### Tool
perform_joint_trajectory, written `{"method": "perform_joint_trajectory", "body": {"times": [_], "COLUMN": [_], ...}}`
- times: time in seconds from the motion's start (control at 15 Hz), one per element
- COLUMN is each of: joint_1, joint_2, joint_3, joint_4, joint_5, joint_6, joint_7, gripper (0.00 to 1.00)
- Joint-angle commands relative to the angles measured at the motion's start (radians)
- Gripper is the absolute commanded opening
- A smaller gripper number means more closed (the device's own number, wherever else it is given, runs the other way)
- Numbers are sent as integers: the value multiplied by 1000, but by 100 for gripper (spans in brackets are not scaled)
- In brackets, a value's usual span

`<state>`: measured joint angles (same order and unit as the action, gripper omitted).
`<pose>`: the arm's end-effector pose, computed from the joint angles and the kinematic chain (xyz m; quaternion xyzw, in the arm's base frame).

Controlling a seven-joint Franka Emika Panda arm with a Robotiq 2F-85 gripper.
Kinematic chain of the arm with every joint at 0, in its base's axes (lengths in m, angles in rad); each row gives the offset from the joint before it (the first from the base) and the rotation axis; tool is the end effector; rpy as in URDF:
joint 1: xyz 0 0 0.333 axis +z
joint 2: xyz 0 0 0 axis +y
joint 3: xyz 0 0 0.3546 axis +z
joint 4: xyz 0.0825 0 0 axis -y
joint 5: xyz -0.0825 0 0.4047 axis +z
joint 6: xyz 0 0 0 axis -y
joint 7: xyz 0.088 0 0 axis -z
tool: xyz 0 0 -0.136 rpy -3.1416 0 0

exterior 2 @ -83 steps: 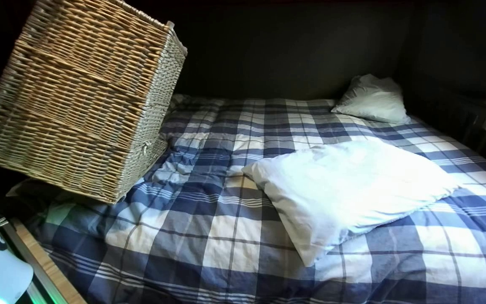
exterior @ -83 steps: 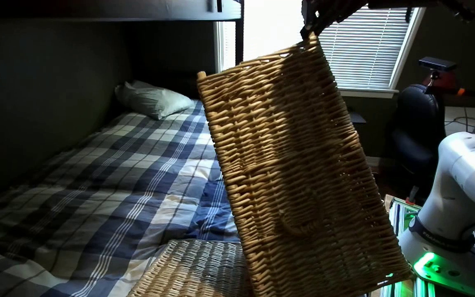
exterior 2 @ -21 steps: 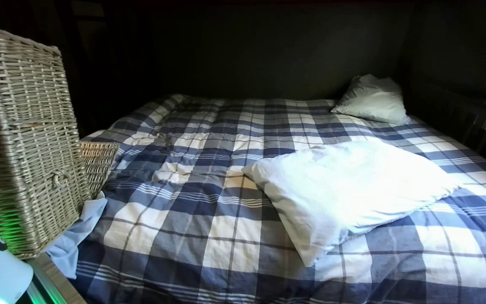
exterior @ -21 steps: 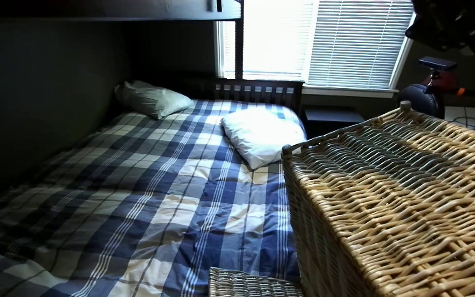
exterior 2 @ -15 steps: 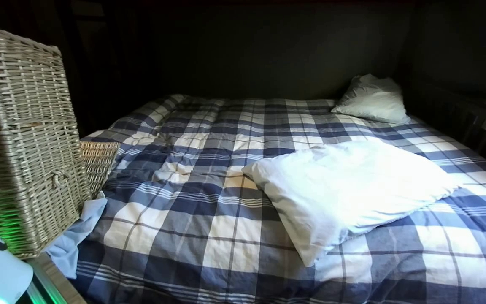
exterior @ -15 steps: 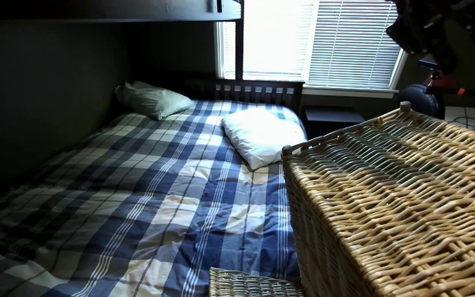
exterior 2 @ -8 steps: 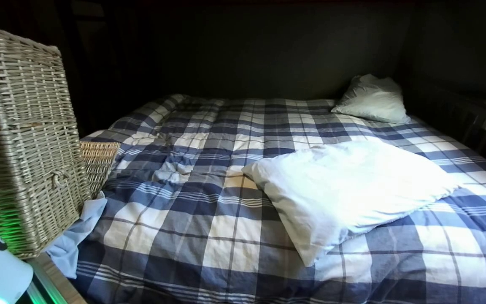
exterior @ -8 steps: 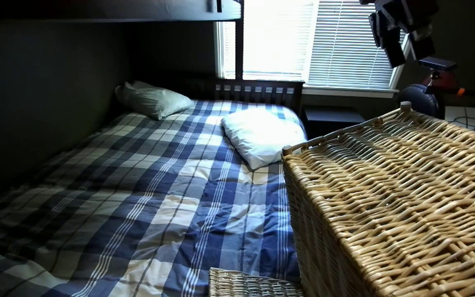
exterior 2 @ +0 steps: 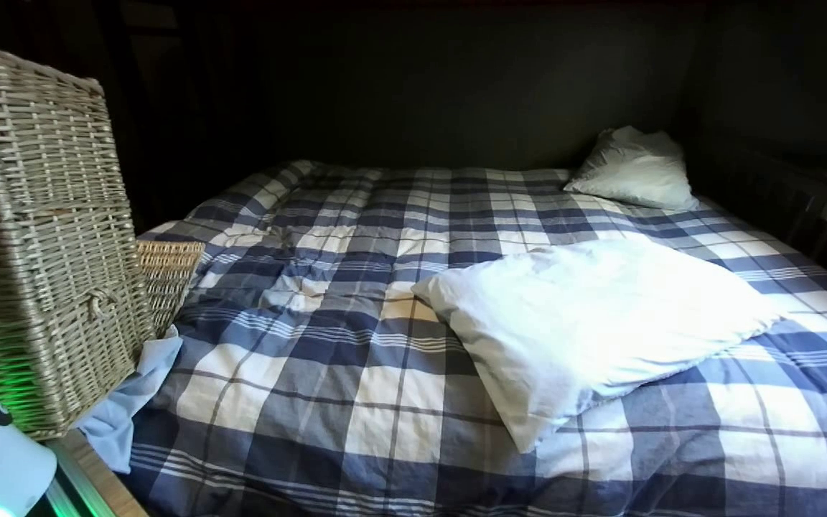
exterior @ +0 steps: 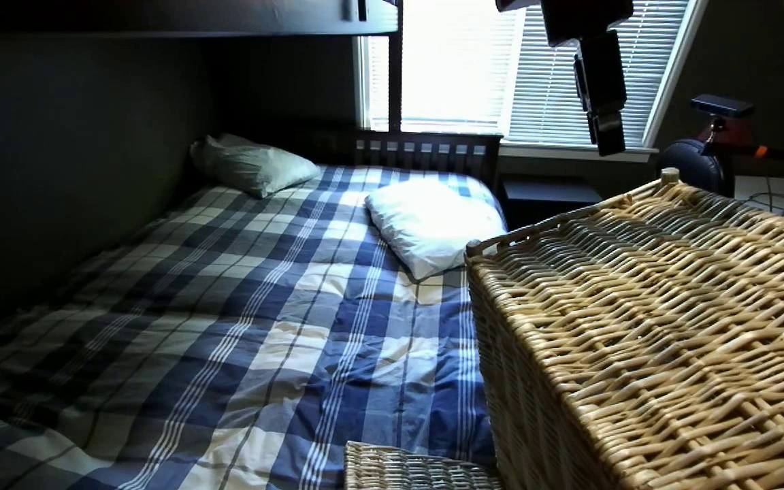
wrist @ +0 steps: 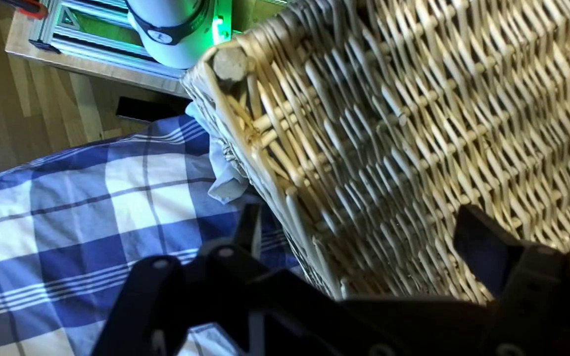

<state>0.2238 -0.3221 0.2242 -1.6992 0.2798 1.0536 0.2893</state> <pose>0.3227 0.2284 0.6966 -0.9749 -0.1144 0.1883 0.0316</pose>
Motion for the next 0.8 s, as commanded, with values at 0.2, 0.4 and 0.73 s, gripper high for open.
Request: {"method": "perform_joint_trajectory", "body": {"times": [0.2, 0.4, 0.73], "joint_1": [-33, -30, 7], "joint_2": [30, 90, 232], "joint_3": [59, 110, 148], "joint_4": [-1, -11, -7], "joint_5": [-63, -127, -151], "joint_6": [117, 341, 512], "joint_7": [33, 110, 219], "gripper": [100, 100, 100]}}
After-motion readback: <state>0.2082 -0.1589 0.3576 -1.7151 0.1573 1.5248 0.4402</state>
